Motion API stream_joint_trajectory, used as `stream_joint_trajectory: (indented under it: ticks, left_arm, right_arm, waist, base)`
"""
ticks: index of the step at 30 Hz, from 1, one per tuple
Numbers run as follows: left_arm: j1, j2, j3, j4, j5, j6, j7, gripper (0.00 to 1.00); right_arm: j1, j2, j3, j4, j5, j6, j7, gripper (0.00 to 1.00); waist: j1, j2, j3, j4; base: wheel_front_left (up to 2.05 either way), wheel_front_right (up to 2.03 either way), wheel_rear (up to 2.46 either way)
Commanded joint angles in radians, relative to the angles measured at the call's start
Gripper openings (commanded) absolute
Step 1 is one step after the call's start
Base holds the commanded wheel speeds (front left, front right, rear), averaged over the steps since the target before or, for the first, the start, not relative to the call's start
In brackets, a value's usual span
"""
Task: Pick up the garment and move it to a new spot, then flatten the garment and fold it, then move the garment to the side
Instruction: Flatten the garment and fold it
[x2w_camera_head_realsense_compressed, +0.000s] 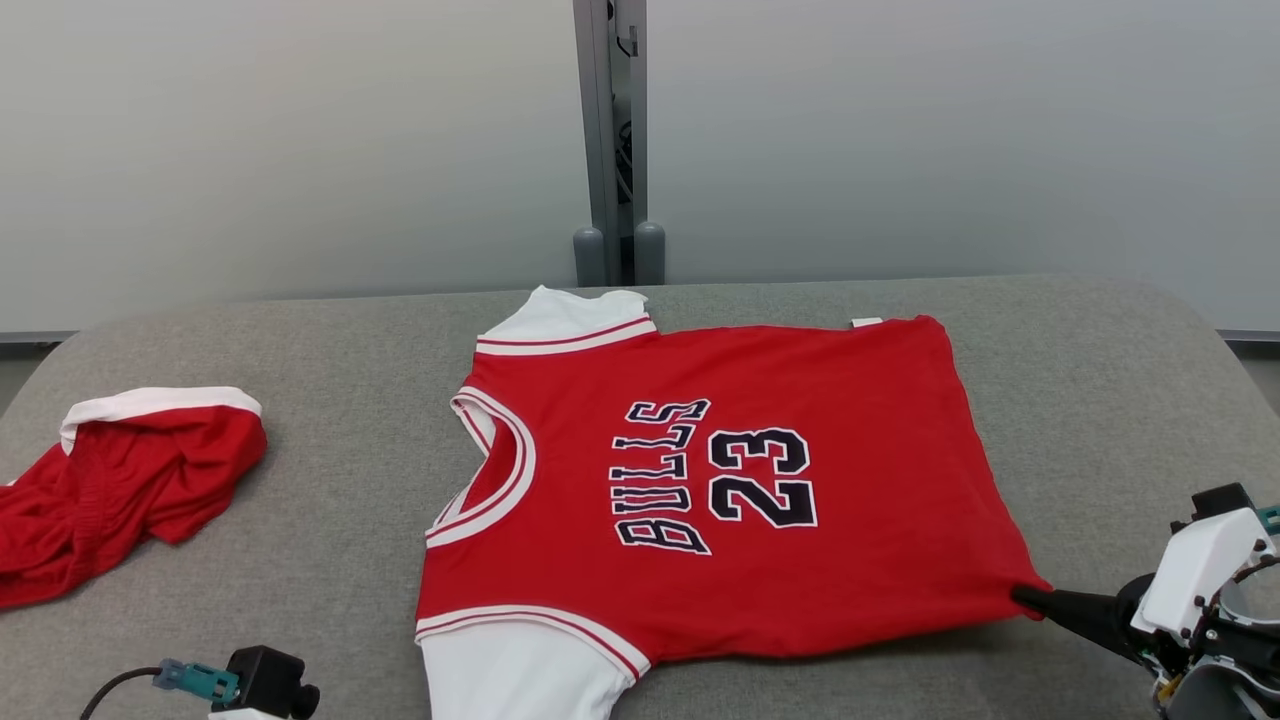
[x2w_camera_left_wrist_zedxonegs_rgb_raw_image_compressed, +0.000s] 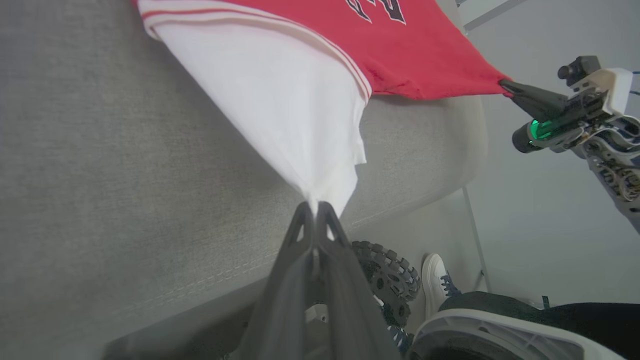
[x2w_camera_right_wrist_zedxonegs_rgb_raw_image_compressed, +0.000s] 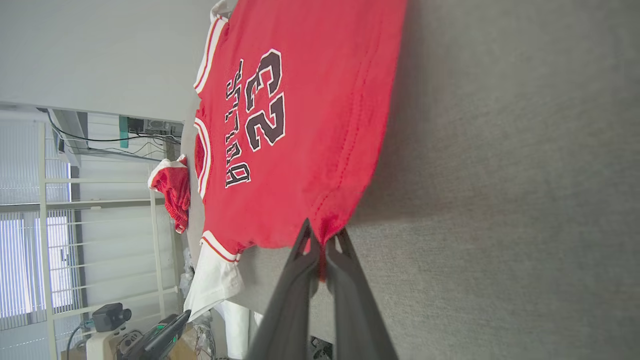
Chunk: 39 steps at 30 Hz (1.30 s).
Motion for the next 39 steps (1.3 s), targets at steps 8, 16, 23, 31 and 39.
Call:
stream_joint_trajectory:
  ticks: [8,16,23,31,39]
  left_arm:
    - [0.029,0.056,0.014,-0.057,-0.056,0.001,0.056,0.00]
    - [0.060,0.079,-0.004,-0.084,-0.078,-0.018,0.097,0.00]
    - [0.082,0.100,-0.042,-0.093,-0.062,-0.029,0.135,0.00]
    - [0.072,0.073,-0.015,-0.090,-0.081,-0.037,0.097,0.00]
    - [0.048,0.032,0.066,-0.100,-0.166,-0.048,0.039,0.00]
  right_arm:
    - [0.014,-0.034,0.034,0.029,0.030,0.002,0.063,0.00]
    - [0.029,-0.068,0.076,0.035,0.023,0.002,0.086,0.00]
    - [0.053,-0.089,0.124,0.039,0.019,0.002,0.109,0.00]
    - [0.062,-0.078,0.125,0.026,0.051,0.002,0.068,0.00]
    - [0.049,-0.078,0.110,-0.001,0.101,0.002,0.016,0.00]
  waist:
    - [0.0000,-0.0001,-0.001,-0.003]
    - [0.0000,-0.0001,-0.003,-0.011]
    - [0.0000,-0.0001,-0.006,-0.019]
    - [0.0000,-0.0001,-0.005,-0.022]
    - [0.0000,-0.0001,-0.003,-0.020]
  base:
    - [0.00,0.00,0.00]
    - [0.00,0.00,0.00]
    - [0.00,0.00,0.00]
    - [0.00,0.00,0.00]
    - [0.00,0.00,0.00]
